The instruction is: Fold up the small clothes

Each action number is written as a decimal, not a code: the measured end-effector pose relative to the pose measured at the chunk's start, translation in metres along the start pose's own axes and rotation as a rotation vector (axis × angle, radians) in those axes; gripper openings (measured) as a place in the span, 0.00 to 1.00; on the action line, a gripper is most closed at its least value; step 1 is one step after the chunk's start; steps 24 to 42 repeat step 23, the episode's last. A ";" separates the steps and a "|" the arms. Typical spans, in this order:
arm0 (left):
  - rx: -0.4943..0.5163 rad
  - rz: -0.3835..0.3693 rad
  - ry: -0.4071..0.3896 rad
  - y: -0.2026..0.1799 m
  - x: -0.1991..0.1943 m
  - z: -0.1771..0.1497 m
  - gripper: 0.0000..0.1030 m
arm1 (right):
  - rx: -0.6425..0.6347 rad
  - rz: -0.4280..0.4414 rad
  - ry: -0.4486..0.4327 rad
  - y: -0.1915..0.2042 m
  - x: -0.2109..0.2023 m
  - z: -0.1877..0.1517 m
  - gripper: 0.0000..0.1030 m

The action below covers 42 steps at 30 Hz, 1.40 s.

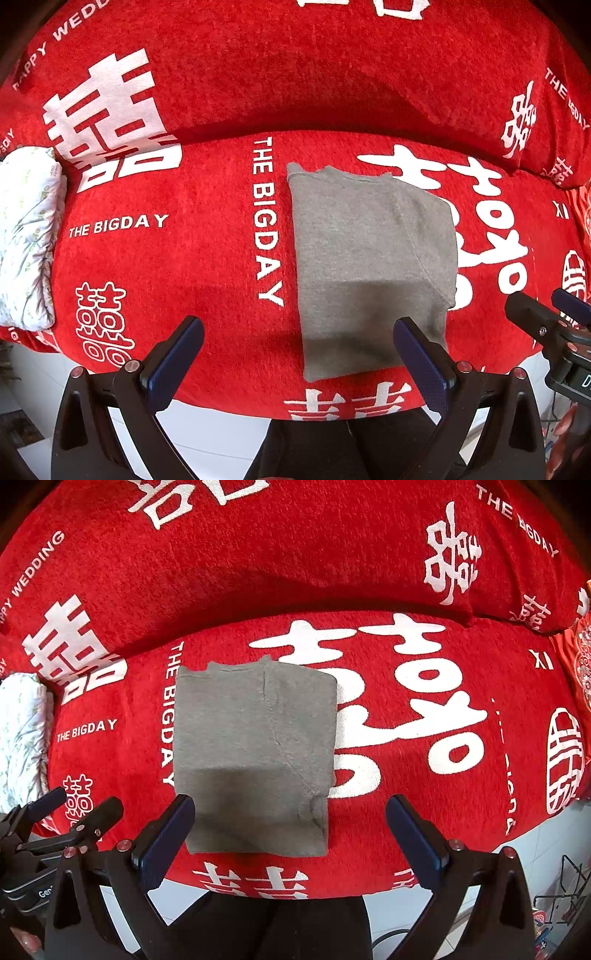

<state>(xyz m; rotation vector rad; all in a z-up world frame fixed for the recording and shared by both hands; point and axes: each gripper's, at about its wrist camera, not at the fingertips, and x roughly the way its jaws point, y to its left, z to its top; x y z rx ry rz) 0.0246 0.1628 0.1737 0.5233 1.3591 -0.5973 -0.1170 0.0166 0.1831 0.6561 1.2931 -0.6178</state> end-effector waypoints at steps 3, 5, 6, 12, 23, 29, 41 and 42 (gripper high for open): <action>-0.024 -0.003 -0.001 0.002 0.000 -0.001 1.00 | -0.003 0.001 0.001 0.002 0.000 0.002 1.00; -0.031 0.003 -0.003 0.002 0.000 -0.003 1.00 | -0.006 0.001 0.002 0.002 0.000 0.002 1.00; -0.029 0.006 -0.004 0.002 0.000 -0.002 1.00 | -0.007 0.001 0.002 0.003 0.000 0.002 1.00; -0.037 0.010 -0.010 -0.001 -0.001 -0.004 1.00 | -0.008 0.002 0.003 0.004 0.001 0.002 1.00; -0.025 0.010 -0.031 -0.006 -0.004 -0.002 1.00 | -0.004 0.004 0.004 0.004 0.003 -0.001 1.00; -0.025 0.010 -0.031 -0.006 -0.004 -0.002 1.00 | -0.004 0.004 0.004 0.004 0.003 -0.001 1.00; -0.025 0.010 -0.031 -0.006 -0.004 -0.002 1.00 | -0.004 0.004 0.004 0.004 0.003 -0.001 1.00; -0.025 0.010 -0.031 -0.006 -0.004 -0.002 1.00 | -0.004 0.004 0.004 0.004 0.003 -0.001 1.00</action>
